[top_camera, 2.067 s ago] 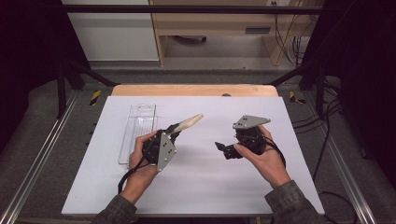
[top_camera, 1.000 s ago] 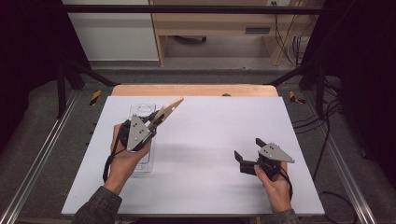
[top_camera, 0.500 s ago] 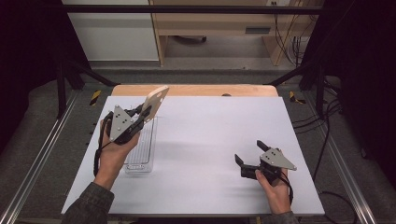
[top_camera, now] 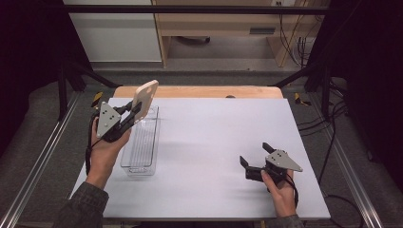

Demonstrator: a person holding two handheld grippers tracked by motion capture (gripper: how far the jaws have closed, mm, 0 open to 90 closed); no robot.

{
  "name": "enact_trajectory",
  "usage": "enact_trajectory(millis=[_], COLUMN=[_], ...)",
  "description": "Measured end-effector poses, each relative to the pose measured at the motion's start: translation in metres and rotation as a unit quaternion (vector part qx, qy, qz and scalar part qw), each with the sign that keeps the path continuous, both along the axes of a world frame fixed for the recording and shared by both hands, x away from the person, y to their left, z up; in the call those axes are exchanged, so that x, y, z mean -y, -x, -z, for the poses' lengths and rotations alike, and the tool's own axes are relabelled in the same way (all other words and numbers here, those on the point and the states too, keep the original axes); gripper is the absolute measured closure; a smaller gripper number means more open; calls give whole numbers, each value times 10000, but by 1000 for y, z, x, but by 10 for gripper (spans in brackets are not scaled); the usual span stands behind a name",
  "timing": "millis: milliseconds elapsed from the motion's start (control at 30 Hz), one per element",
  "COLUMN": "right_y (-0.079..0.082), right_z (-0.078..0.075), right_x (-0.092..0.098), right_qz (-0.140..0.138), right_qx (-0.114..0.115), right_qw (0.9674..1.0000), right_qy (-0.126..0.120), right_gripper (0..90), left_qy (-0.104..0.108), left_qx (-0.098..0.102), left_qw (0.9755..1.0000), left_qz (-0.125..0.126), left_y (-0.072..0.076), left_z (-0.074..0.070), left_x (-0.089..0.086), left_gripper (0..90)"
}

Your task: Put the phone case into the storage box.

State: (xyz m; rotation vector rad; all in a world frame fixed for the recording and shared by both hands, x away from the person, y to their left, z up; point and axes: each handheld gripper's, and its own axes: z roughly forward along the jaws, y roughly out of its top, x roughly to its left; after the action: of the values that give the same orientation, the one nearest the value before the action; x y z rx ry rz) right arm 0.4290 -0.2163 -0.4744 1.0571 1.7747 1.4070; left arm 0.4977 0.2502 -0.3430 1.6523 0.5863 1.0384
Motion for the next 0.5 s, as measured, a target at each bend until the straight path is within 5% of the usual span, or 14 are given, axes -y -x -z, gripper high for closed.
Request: enact_trajectory(millis=[500], right_y=[2], right_z=[0], right_x=[4], right_qz=[15], right_qx=[84], right_qw=[9999], right_qy=[-70], right_gripper=[22], left_qy=[112], left_qx=[27], left_qw=[9998], left_qz=[-150], left_y=[-11], left_z=[-8], left_x=[-18], left_gripper=[790])
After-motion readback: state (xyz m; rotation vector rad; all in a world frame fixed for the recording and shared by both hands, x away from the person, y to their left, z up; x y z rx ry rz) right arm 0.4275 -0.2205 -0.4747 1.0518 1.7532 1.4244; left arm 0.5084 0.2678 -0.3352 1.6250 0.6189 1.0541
